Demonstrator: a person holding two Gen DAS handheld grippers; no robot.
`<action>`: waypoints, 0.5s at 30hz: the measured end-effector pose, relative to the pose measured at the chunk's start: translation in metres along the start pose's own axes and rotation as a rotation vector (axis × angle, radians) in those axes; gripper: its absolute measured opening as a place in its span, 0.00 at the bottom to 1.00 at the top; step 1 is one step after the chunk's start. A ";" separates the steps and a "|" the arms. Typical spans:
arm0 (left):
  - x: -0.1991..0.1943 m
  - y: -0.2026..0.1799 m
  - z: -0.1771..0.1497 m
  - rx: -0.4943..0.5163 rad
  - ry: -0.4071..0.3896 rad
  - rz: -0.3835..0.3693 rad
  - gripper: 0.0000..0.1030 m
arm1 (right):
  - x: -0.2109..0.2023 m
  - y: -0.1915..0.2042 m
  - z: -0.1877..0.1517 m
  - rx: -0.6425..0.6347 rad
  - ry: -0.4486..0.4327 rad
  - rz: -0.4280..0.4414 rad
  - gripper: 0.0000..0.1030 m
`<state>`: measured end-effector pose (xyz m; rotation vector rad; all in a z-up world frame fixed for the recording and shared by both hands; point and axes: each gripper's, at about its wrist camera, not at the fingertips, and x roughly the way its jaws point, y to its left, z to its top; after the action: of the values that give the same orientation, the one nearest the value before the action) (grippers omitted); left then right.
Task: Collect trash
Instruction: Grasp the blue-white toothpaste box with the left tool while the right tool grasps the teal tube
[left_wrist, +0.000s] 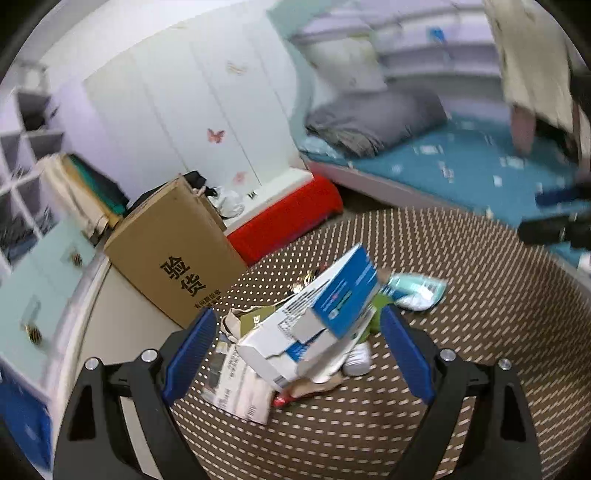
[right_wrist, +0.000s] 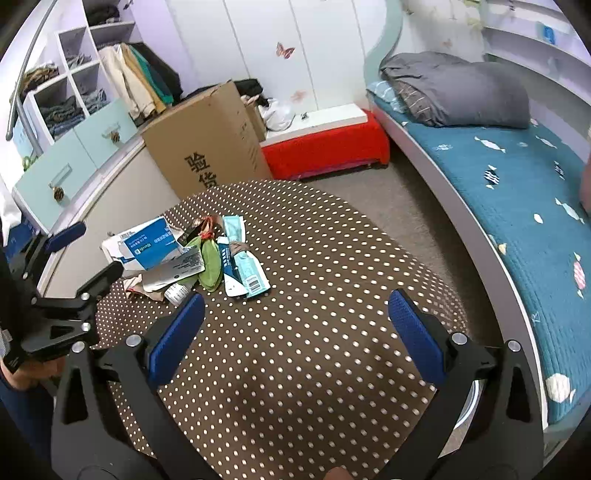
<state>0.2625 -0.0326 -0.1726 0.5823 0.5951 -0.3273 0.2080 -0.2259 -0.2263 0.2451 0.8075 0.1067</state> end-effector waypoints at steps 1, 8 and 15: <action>0.007 0.002 0.000 0.019 0.011 -0.002 0.86 | 0.006 0.002 0.002 -0.010 0.008 -0.002 0.94; 0.043 0.005 0.005 0.060 0.082 -0.105 0.54 | 0.068 0.015 0.017 -0.088 0.101 -0.049 0.94; 0.038 0.009 0.003 -0.032 0.056 -0.143 0.39 | 0.127 0.042 0.034 -0.219 0.163 -0.022 0.77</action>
<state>0.2975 -0.0319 -0.1894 0.5208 0.6965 -0.4362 0.3199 -0.1672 -0.2817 0.0210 0.9527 0.1950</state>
